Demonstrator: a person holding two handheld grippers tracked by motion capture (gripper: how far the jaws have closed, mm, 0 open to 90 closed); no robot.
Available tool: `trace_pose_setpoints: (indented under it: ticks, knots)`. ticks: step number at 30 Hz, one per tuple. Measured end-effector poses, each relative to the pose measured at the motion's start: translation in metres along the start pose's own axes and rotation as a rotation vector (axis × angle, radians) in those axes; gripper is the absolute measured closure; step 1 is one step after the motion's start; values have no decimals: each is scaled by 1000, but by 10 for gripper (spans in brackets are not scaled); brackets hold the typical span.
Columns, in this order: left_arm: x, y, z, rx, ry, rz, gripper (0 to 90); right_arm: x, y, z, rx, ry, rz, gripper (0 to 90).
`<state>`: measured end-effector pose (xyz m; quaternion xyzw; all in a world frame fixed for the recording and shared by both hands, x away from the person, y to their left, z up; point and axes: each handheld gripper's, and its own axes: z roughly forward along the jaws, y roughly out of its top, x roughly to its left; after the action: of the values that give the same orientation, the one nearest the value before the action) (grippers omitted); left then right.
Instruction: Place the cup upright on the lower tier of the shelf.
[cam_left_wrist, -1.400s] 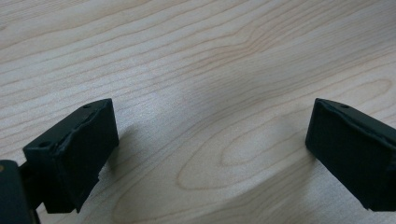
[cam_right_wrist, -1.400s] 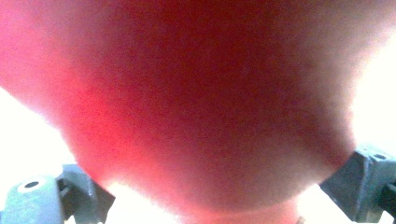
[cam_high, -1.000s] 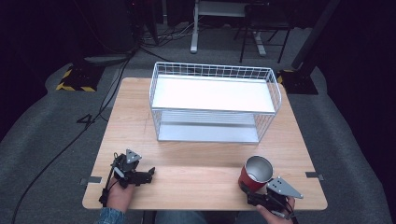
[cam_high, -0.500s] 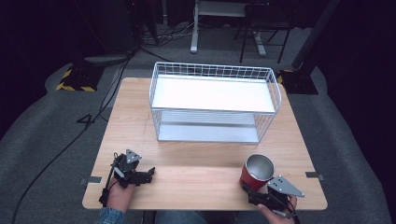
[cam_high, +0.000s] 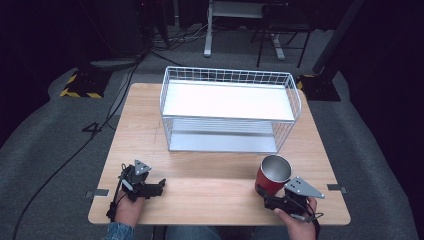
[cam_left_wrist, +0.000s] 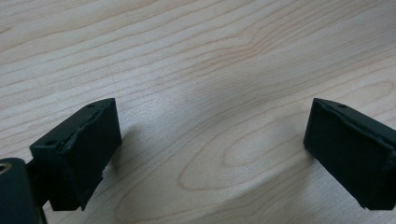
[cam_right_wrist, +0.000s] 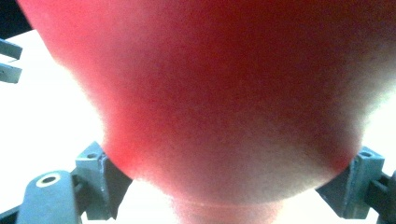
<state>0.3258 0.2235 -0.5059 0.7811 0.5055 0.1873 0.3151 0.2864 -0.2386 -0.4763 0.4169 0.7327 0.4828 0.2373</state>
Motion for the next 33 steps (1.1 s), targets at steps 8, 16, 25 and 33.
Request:
trace_pose_setpoints:
  ticks: [8, 16, 25, 33]
  knots:
    - [0, 0, 0, 0, 1, 0, 60, 4, 19, 17, 1, 18, -22, 170]
    - [-1, 0, -1, 0, 12, -8, 59, 10, 31, 39, 14, 43, -23, 169]
    - [-1, 0, 0, 3, 20, -16, 52, 11, 42, 62, 29, 52, -22, 169]
    - [-1, -1, -1, 5, 35, -33, 48, 9, 52, 83, 34, 47, -23, 169]
